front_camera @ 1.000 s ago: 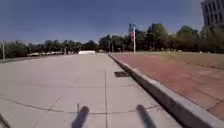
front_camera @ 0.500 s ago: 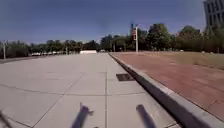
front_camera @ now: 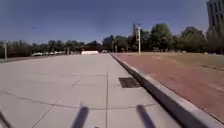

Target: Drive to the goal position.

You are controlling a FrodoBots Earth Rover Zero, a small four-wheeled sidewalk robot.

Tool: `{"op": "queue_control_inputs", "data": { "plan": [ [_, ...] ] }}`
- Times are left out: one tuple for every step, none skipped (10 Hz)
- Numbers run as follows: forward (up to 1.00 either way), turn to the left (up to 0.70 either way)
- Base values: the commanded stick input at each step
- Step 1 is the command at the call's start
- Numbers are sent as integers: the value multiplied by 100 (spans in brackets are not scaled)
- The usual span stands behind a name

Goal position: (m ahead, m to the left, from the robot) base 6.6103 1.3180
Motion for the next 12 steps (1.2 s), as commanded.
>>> {"op": "queue_control_inputs", "data": {
  "plan": [
    [70,0],
    [70,0],
    [70,0],
    [70,0],
    [70,0],
    [70,0],
    [70,0],
    [70,0],
    [70,0],
    [70,0],
    [70,0],
    [70,0]
  ]
}}
